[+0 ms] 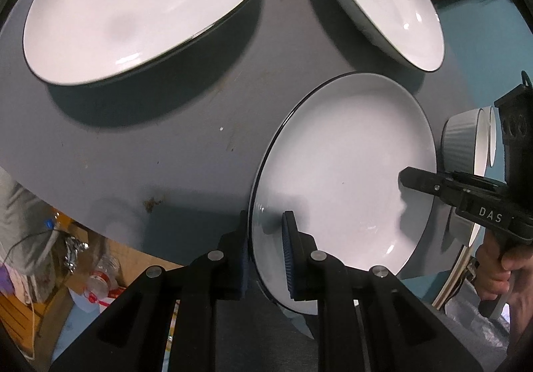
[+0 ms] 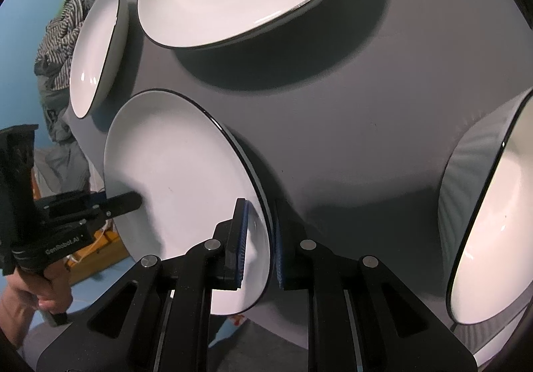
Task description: Organize plates and bowls
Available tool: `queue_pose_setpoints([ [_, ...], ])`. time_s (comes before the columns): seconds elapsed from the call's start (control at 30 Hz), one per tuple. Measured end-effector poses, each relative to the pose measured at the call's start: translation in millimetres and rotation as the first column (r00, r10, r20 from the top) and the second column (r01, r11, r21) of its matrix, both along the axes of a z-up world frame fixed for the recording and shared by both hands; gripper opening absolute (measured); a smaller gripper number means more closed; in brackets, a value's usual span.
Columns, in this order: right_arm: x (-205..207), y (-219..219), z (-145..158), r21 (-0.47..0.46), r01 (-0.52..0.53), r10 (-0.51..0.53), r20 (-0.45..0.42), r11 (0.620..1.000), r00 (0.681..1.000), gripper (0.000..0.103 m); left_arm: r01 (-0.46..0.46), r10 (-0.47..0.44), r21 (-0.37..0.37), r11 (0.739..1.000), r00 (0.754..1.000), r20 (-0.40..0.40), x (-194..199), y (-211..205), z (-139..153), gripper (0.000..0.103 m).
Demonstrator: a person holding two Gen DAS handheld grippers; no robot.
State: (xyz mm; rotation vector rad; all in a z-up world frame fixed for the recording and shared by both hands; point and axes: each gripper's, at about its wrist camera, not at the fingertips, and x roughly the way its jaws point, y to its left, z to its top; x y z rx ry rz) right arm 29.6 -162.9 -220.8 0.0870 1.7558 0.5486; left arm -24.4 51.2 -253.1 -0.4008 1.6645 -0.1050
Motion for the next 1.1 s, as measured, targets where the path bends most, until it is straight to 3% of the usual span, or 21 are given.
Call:
queue_pose_setpoints([
  [0.67, 6.7, -11.7, 20.2, 0.008, 0.033, -0.033, 0.019, 0.999, 0.999, 0.014, 0.054, -0.054, -0.004, 0.999, 0.998, 0.029, 13.5, -11.5, 30.1, 0.017],
  [1.1, 39.2, -16.0, 44.7, 0.021, 0.063, -0.065, 0.073, 0.998, 0.995, 0.014, 0.075, -0.076, 0.008, 0.997, 0.993, 0.092, 54.4, -15.1, 53.9, 0.017],
])
